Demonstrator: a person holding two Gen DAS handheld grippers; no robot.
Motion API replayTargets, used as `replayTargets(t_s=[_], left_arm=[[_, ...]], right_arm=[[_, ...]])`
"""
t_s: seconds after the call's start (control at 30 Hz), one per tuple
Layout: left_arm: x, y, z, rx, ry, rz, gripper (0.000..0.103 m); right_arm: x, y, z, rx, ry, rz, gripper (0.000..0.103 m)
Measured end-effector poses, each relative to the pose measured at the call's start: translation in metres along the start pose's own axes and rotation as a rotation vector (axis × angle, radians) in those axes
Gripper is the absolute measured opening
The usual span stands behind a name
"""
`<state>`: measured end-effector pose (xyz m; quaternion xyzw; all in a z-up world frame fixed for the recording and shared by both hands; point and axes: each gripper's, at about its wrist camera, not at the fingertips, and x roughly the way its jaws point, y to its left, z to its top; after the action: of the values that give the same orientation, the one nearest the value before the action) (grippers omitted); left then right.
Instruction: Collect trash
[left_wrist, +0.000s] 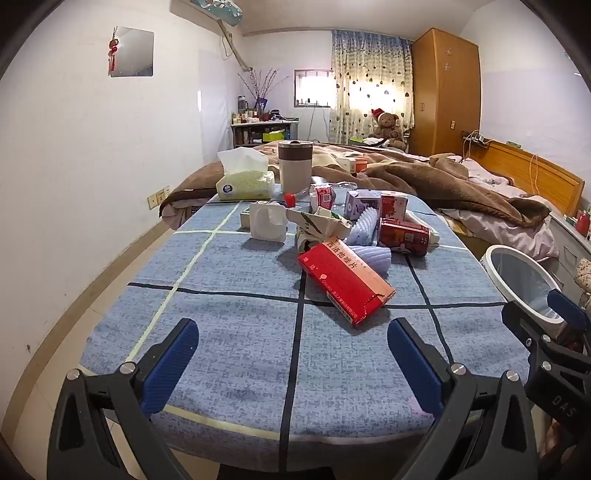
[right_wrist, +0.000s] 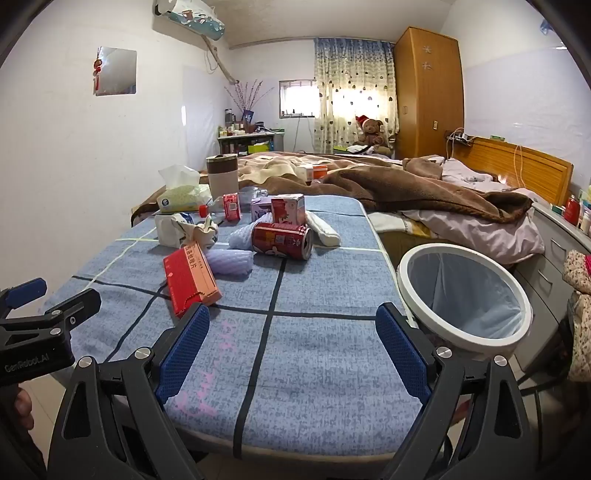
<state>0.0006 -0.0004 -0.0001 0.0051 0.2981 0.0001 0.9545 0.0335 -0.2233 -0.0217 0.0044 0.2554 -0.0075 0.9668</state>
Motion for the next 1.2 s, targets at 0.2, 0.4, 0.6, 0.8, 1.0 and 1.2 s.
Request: replayTargets(t_s=[0.2,0.4,0.6,0.8,1.0,1.2], left_arm=[[-0.001,-0.001,-0.001,-0.006,-0.011,-0.002,0.103],[-0.006,-0.003,-0.001,-0.005,-0.012,-0.005,0.103],[-0.003,0.001,0.002,-0.009,-0.009,-0.01,0.103],[-0.003,0.002,0.0,-0.013,-0.01,-0.016,0.103],[-0.003,0.002,0.0,-0.013,-0.009,-0.016,0.103],[-0.003,0.002,0.0,-0.015,-0.01,-0.015,0.103]], right_arm=[[0.001,0.0,0.0,0.002,0.006,0.0,0.093],[-0.001,-0.001,0.0,0.001,-0.003,0.002,0.093],[0.001,0.002,-0.001,0.0,-0.002,-0.004,0.093],[-0.001,-0.004,0.001,0.0,-0.006,-0.011,0.093],[-0.006,-0.004,0.0,0.004,-0.007,-0.013,0.093],[-0.005,-0.004,0.0,0.004,-0.009,-0.012,0.093]])
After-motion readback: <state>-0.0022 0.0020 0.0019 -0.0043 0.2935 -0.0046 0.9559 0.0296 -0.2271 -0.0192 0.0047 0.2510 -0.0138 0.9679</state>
